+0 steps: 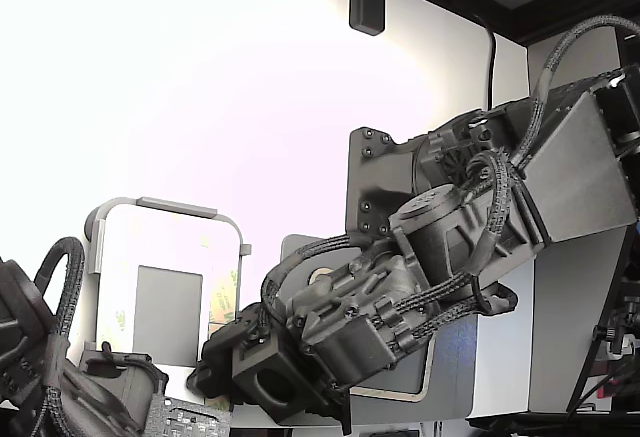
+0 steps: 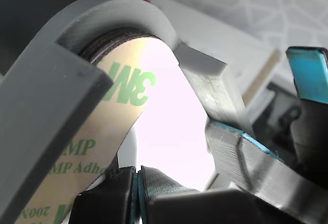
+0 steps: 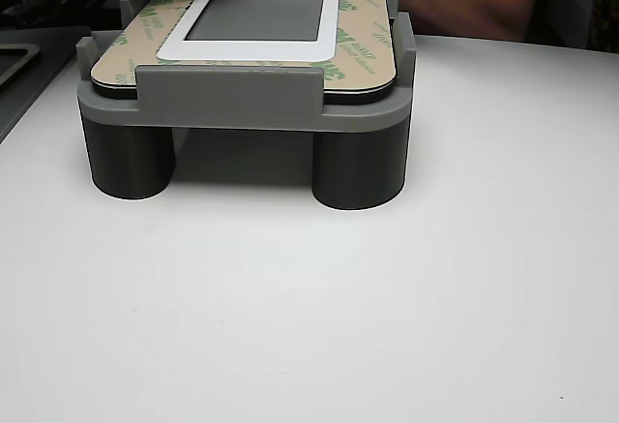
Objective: Peel off protective film from adhesive tape.
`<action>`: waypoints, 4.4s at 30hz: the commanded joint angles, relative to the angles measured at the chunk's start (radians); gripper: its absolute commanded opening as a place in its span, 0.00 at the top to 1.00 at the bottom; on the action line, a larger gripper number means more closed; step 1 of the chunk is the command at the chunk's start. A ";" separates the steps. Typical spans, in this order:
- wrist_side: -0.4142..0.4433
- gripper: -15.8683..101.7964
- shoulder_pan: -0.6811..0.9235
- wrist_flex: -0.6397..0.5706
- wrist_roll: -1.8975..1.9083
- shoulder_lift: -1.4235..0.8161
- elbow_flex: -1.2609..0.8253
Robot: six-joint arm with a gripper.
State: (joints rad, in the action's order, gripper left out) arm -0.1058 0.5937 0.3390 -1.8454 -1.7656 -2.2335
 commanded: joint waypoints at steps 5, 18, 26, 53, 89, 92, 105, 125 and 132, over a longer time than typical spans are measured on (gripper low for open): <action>-0.009 0.95 0.002 -0.011 -0.002 -0.009 0.044; -0.003 0.95 0.011 -0.006 0.002 0.000 0.057; 0.012 0.95 0.028 -0.011 0.011 0.011 0.063; 0.034 0.95 0.051 -0.006 0.025 0.032 0.087; 0.046 0.95 0.069 -0.006 0.038 0.041 0.098; 0.048 0.95 0.069 -0.003 0.038 0.040 0.098; 0.051 0.95 0.069 0.014 0.037 0.034 0.106; 0.054 0.95 0.074 0.018 0.038 0.032 0.107; 0.055 0.95 0.077 0.023 0.038 0.035 0.117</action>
State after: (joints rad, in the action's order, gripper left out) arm -0.0491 0.6734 0.3666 -1.8086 -1.7043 -2.1506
